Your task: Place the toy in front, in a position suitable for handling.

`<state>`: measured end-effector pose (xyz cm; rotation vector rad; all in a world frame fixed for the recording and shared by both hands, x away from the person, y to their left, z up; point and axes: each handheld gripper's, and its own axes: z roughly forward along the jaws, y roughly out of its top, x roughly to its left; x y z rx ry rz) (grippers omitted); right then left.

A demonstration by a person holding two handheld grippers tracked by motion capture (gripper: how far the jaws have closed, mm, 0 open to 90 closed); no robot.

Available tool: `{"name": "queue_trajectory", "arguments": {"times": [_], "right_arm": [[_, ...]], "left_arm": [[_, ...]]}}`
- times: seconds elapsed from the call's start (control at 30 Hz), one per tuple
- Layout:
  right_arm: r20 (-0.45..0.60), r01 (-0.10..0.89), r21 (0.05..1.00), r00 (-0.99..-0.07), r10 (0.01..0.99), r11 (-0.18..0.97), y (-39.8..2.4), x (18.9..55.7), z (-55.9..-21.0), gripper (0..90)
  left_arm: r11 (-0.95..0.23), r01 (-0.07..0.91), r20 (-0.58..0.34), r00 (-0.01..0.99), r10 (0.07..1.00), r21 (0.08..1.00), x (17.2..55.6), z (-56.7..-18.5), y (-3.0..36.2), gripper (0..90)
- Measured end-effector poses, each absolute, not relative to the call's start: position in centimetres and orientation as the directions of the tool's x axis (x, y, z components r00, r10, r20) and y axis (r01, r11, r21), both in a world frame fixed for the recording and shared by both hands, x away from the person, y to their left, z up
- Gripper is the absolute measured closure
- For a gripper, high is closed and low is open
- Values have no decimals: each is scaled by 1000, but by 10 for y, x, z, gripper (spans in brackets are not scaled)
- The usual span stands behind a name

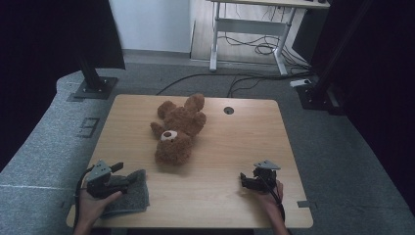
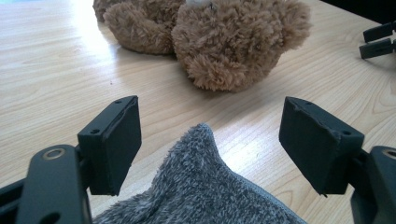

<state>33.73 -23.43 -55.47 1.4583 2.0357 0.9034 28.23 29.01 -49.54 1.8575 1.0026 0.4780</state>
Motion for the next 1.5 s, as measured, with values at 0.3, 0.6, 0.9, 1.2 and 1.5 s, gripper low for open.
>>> {"name": "queue_trajectory", "arguments": {"times": [0.3,0.6,0.9,1.2,1.5], "right_arm": [[43,548,811,-407,912,207,-231,332,-548,179],[67,447,872,-511,857,199,-202,342,-519,235],[103,423,889,-554,826,172,-179,370,-507,221],[92,403,896,-576,812,185,-156,402,-499,222],[99,403,894,-602,792,195,-136,417,-496,224]], "left_arm": [[-231,433,-82,593,801,871,283,-496,288,218],[-240,435,-84,605,792,868,283,-498,284,220],[-255,438,-75,607,791,862,284,-500,283,222],[-242,441,-81,598,797,864,285,-499,285,225],[-243,439,-83,603,793,865,284,-500,284,227]]}}
